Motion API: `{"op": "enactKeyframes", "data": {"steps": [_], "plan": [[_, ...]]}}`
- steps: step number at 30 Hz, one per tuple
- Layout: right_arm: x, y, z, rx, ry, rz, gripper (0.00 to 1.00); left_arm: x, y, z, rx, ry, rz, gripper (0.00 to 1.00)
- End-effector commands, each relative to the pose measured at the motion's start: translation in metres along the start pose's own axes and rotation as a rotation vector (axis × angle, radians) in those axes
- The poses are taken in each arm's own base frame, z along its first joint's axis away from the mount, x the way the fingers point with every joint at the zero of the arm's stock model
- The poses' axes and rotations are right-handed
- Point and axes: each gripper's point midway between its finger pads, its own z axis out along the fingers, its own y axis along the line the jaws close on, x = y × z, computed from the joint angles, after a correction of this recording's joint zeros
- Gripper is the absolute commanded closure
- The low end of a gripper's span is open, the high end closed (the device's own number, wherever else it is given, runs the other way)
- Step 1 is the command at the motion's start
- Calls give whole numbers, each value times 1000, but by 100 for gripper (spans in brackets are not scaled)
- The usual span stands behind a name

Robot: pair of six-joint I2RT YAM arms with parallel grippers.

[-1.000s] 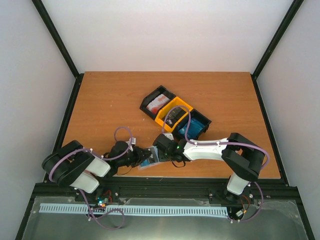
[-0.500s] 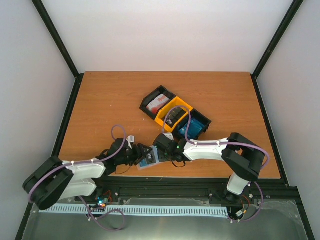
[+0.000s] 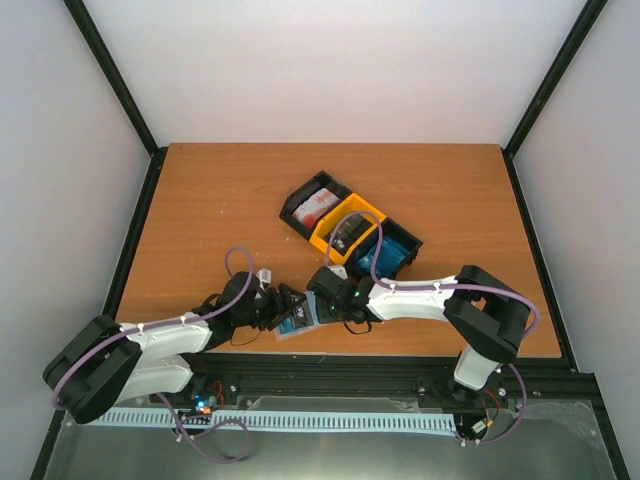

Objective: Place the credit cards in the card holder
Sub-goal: Insert the credit card into the card holder.

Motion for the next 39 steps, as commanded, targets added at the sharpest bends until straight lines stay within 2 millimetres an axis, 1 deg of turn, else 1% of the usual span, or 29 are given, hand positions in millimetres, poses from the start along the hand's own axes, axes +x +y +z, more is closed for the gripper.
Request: {"op": "enactKeyframes", "data": {"steps": [1, 6, 10, 11, 13, 15, 18, 20, 25, 27, 29, 36, 39], "plan": [[21, -9, 8, 13, 76, 10, 67, 10, 49, -1, -215, 33, -27, 27], [21, -9, 8, 10, 75, 12, 66, 10, 54, -1, -244, 36, -30, 35], [20, -9, 6, 5, 71, 13, 64, 10, 55, -2, -262, 41, -23, 43], [20, -9, 6, 4, 69, 13, 64, 10, 55, -3, -266, 40, -20, 47], [19, -9, 6, 2, 67, 15, 64, 9, 55, -4, -277, 37, -16, 49], [19, -8, 5, 1, 68, 14, 64, 8, 57, -5, -300, 35, -11, 47], [18, -8, 6, 1, 69, 15, 63, 9, 62, -7, -342, 50, 5, 39], [18, -8, 6, 2, 70, 13, 63, 14, 64, -7, -356, 83, 27, 35], [18, -7, 6, -1, 70, 15, 63, 26, 69, -6, -387, 172, 61, 31], [18, -7, 7, -3, 70, 15, 63, 28, 69, -6, -384, 183, 65, 31], [18, -7, 7, -6, 72, 15, 63, 29, 65, -5, -364, 190, 67, 31], [18, -6, 8, -8, 72, 16, 63, 33, 38, 9, -215, 230, 66, 31], [17, -6, 7, -8, 70, 16, 64, 34, 37, 12, -207, 236, 55, 31]]}}
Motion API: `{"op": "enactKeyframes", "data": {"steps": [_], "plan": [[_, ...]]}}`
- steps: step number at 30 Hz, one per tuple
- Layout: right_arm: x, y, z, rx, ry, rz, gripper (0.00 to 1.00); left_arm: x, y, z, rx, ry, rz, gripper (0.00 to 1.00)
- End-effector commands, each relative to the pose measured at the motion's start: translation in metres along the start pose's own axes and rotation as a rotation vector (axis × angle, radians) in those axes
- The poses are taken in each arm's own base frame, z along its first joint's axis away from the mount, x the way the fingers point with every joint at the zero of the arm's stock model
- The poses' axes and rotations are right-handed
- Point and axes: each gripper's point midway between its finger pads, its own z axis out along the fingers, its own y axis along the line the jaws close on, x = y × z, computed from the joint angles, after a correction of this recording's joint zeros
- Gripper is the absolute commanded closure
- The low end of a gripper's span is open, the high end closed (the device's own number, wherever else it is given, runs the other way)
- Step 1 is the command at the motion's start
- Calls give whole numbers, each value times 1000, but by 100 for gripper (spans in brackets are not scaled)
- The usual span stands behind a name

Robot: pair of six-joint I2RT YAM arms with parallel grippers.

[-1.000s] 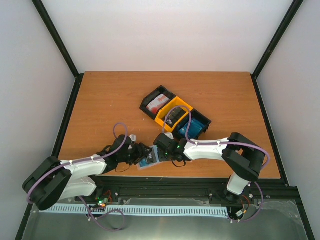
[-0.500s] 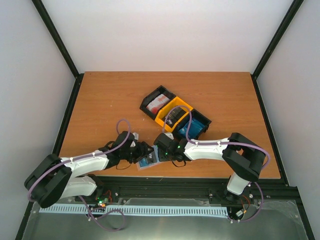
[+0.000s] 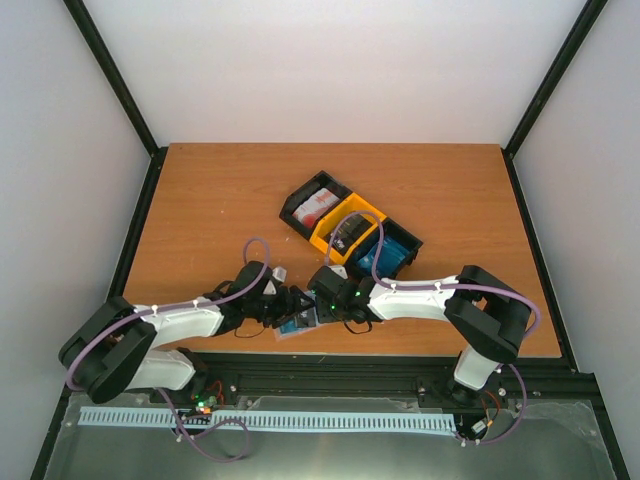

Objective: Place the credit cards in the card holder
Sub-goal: Insert the credit card into the card holder.

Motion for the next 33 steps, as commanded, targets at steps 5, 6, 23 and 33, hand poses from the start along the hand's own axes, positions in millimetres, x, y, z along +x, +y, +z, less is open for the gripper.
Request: {"op": "enactKeyframes", "data": {"steps": [5, 6, 23, 33], "plan": [[12, -7, -1, 3, 41, 8, 63, 20, 49, -4, -188, 47, -73, 28], [9, -6, -4, -3, 30, 8, 63, 19, 51, -7, -201, 39, -73, 28], [4, 11, -26, -86, 17, -72, 57, 24, 69, -33, -357, 42, -9, 17], [16, 25, -19, -164, 65, -115, 54, 22, 58, -45, -323, 5, 1, 8]]}}
